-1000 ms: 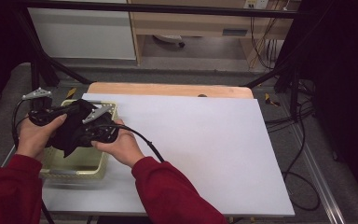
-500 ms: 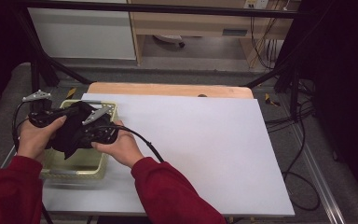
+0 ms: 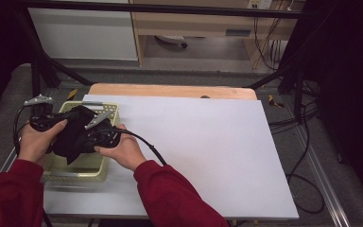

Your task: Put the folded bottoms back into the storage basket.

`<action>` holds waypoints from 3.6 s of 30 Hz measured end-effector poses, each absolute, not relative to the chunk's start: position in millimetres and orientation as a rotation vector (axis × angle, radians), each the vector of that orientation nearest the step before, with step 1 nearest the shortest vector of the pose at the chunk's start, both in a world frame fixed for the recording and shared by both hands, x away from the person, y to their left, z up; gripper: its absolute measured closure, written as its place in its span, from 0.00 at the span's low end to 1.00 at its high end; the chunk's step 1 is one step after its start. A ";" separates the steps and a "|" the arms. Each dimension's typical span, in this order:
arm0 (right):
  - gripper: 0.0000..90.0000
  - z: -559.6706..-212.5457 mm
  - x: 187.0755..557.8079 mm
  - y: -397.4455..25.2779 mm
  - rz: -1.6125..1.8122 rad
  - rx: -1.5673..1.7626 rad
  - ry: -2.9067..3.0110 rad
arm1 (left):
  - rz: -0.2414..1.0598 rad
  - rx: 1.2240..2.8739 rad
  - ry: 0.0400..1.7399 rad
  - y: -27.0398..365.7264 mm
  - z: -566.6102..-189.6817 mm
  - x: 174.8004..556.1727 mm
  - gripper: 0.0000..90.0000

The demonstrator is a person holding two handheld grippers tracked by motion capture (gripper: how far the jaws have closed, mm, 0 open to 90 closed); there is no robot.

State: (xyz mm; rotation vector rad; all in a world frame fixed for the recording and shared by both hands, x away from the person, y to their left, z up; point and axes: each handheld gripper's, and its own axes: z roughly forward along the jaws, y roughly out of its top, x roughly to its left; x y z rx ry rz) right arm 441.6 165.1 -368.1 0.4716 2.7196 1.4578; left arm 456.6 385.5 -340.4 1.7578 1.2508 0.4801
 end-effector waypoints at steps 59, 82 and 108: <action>0.05 -364.6 413.2 68.0 1.328 0.678 2.555 | 0.589 1.701 1.164 325.0 -339.6 417.6 0.14; 0.03 -349.0 413.9 -49.5 1.382 0.897 2.327 | 0.539 1.705 1.064 282.3 -364.5 364.4 0.06; 0.04 -347.7 384.3 -178.6 1.387 1.106 2.018 | 0.541 1.663 1.027 281.9 -390.7 347.8 0.07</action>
